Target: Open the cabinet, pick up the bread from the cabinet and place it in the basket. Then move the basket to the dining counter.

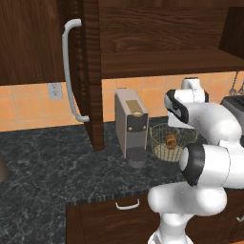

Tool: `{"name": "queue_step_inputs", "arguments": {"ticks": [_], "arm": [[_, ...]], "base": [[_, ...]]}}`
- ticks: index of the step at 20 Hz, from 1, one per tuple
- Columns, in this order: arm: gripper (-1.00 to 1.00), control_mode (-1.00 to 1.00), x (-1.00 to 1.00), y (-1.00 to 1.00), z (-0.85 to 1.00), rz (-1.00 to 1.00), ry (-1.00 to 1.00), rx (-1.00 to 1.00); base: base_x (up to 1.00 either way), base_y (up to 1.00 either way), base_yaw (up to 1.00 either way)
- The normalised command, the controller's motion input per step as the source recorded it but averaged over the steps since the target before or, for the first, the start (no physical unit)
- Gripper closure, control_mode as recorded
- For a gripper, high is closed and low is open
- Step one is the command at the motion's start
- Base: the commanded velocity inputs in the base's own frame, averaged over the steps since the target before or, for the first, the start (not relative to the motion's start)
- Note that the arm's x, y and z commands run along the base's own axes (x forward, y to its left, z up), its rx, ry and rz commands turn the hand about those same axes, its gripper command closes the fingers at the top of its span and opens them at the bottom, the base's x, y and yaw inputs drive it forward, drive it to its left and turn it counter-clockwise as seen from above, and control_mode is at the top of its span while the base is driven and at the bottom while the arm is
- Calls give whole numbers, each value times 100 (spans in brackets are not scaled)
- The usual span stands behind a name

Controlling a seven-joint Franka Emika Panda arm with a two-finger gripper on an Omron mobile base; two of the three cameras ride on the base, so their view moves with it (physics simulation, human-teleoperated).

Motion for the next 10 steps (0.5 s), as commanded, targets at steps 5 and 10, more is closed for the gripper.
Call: {"name": "queue_step_inputs", "arguments": {"ticks": [5,10], "arm": [[-100,-100,-97,1,21,-6,-4,10],[-100,-100,-16,-12,-2,-15,0,6]], "base": [[0,0,0],[0,0,0]]}}
